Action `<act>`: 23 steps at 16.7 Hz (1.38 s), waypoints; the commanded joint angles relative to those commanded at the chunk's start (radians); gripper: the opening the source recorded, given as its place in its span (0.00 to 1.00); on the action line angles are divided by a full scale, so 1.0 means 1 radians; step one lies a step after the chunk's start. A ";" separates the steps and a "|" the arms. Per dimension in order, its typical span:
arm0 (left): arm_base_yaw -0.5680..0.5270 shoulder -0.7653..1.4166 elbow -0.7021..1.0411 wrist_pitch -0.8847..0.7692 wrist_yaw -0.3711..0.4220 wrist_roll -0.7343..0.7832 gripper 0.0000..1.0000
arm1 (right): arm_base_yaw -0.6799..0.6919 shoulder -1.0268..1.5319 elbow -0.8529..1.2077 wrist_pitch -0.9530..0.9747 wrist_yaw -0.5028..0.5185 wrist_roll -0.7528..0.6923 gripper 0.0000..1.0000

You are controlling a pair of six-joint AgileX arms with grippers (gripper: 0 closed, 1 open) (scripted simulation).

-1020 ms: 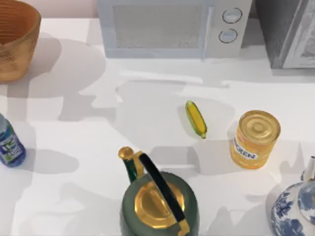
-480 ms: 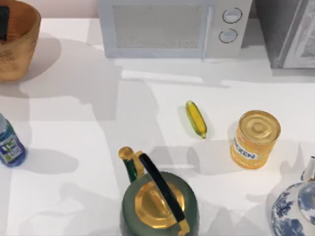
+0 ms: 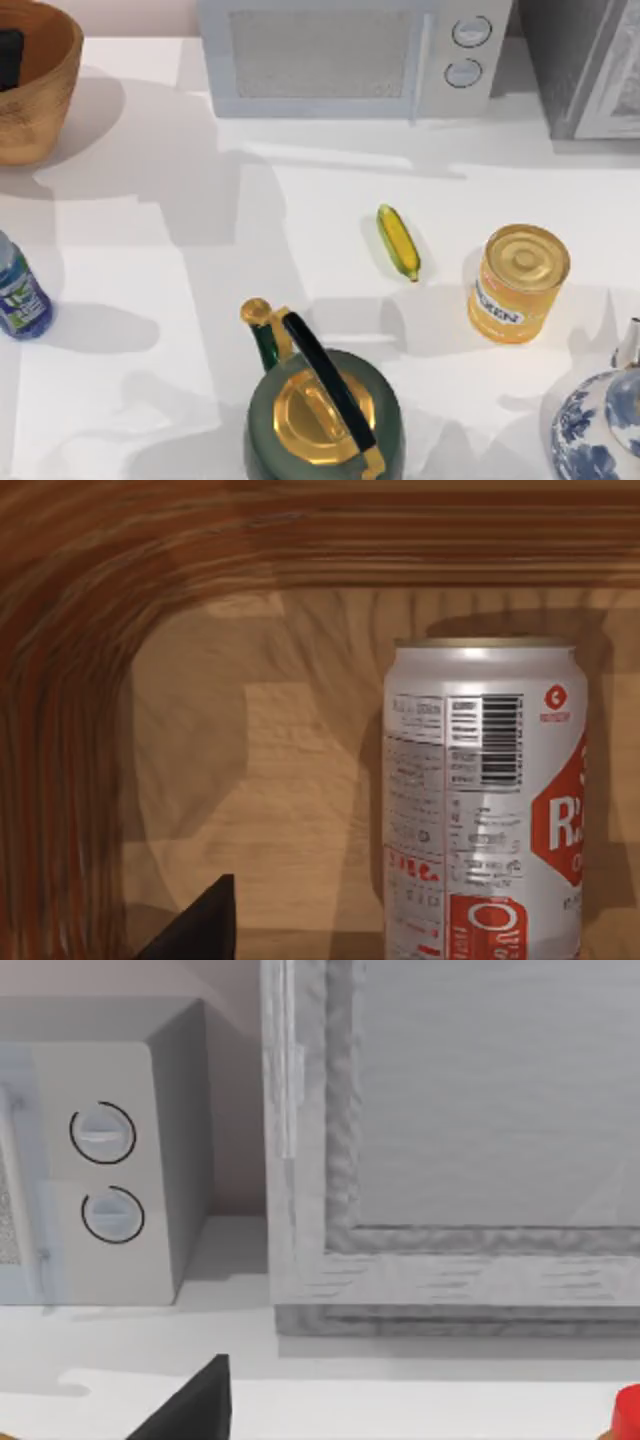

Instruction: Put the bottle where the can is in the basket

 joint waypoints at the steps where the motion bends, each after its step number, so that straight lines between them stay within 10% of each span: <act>1: -0.007 0.000 -0.002 0.002 -0.001 0.000 1.00 | 0.000 0.000 0.000 0.000 0.000 0.000 1.00; 12: -0.013 0.107 -0.023 0.131 -0.002 -0.012 1.00 | 0.000 0.000 0.000 0.000 0.000 0.000 1.00; 23: -0.013 0.107 -0.023 0.131 -0.002 -0.012 0.17 | 0.000 0.000 0.000 0.000 0.000 0.000 1.00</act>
